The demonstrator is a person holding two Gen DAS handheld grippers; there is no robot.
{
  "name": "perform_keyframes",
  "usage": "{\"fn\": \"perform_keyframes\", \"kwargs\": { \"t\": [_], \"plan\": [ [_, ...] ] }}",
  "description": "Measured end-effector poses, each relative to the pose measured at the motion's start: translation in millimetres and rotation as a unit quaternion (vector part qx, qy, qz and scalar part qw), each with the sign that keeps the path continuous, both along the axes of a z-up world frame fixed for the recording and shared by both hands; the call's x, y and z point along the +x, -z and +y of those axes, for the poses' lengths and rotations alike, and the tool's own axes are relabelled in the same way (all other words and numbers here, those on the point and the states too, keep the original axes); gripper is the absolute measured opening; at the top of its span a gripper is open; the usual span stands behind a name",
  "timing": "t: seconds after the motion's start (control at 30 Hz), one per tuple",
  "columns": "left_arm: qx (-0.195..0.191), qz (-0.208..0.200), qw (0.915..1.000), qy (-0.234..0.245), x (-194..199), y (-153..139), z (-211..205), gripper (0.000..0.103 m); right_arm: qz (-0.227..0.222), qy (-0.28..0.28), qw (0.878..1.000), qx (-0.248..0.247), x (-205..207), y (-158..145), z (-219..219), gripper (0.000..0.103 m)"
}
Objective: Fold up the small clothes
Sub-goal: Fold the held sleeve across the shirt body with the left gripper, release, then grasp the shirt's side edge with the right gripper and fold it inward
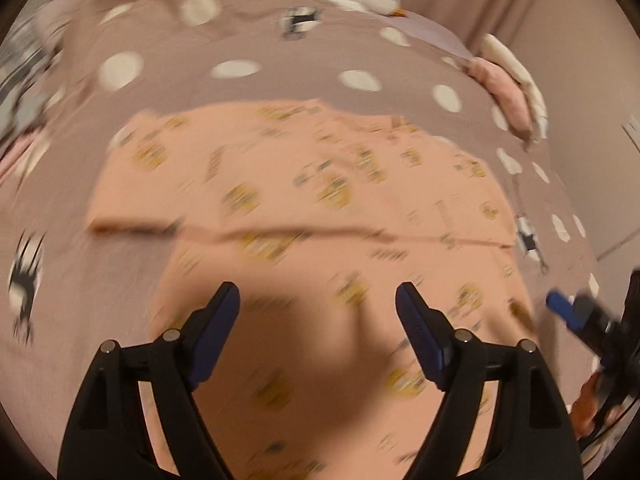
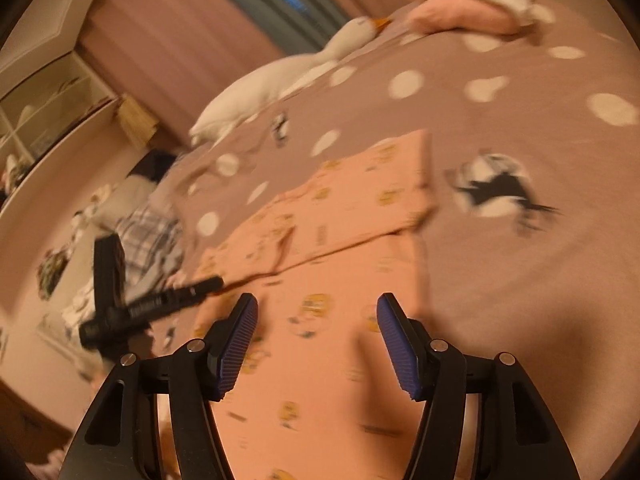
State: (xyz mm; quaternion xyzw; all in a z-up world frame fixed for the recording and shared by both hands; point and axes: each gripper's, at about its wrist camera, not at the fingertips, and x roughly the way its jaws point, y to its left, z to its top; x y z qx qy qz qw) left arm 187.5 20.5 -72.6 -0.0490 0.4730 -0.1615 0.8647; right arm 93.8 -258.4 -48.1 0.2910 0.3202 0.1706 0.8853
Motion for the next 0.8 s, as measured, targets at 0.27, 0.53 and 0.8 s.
{"fn": "perform_keyframes", "kwargs": {
  "t": [0.27,0.53,0.8],
  "plan": [
    [-0.039,0.0,0.9981,-0.048,-42,10,49,0.08,0.034,-0.078,0.996,0.006,85,4,66,0.062],
    [-0.073,0.003,0.9949,-0.07,-58,12,80,0.082,0.091,-0.077,0.993,-0.025,159,21,106,0.062],
    [-0.094,0.005,0.9922,-0.081,-58,13,93,0.082,0.078,-0.072,0.992,-0.073,159,13,116,0.01]
  ]
}}
